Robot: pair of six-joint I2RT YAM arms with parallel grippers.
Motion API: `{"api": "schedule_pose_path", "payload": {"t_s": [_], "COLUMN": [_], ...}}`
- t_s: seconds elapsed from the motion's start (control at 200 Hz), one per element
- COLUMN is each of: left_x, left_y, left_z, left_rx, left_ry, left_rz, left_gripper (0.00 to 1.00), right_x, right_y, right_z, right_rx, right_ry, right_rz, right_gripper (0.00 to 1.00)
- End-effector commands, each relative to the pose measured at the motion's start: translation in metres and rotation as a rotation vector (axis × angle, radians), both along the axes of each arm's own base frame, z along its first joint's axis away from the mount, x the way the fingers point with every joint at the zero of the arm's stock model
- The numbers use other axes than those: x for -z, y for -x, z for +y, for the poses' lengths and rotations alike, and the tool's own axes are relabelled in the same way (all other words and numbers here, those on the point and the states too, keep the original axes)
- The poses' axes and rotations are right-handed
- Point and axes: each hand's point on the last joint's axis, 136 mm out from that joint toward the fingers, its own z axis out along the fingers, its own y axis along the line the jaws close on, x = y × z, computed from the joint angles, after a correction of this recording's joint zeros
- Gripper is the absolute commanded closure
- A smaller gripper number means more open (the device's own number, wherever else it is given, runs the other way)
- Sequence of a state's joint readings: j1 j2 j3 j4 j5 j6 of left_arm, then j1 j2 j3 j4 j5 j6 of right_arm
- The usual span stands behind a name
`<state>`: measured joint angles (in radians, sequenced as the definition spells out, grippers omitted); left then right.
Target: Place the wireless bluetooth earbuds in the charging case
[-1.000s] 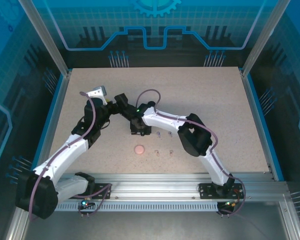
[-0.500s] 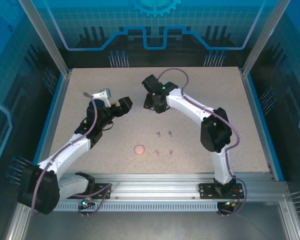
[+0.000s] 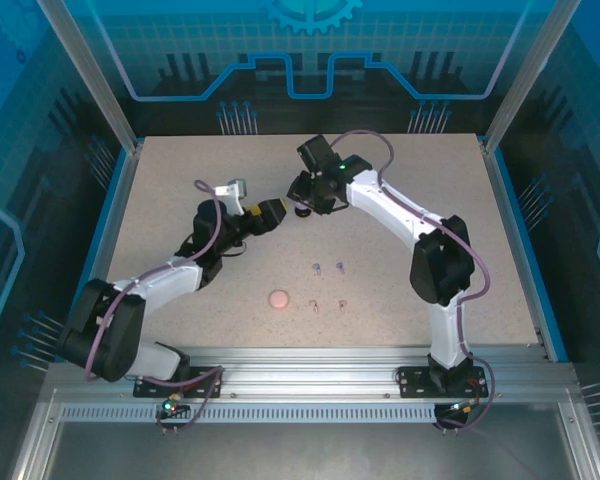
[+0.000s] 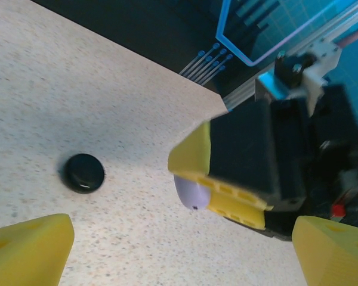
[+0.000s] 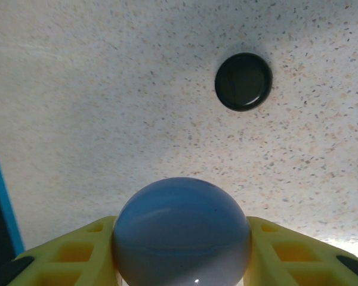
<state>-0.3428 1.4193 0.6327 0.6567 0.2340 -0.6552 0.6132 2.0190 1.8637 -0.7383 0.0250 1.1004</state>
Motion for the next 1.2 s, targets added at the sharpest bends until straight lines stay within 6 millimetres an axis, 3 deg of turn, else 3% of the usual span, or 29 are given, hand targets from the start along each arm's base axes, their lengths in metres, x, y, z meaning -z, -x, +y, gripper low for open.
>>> {"api": "schedule_pose_path", "payload": {"t_s": [0.0, 0.47, 0.815, 1.195], "left_x": [-0.013, -0.009, -0.021, -0.031], "left_y": [0.004, -0.014, -0.022, -0.028], "left_z": [-0.019, -0.039, -0.057, -0.055], "left_rx": [0.062, 0.075, 0.102, 0.071], "left_ry": [0.07, 0.2, 0.24, 0.235], "left_rz": [-0.078, -0.116, -0.163, -0.201], "left_gripper": [0.06, 0.24, 0.29, 0.37], "right_x": [-0.03, -0.056, -0.055, -0.057], "right_y": [-0.001, 0.011, 0.014, 0.019], "right_z": [-0.003, -0.01, -0.005, 0.004], "right_rx": [0.078, 0.111, 0.098, 0.074], "right_ry": [-0.102, -0.152, -0.152, -0.162], "right_rz": [-0.011, -0.04, -0.04, -0.042], "right_gripper": [0.64, 0.64, 0.65, 0.65]}}
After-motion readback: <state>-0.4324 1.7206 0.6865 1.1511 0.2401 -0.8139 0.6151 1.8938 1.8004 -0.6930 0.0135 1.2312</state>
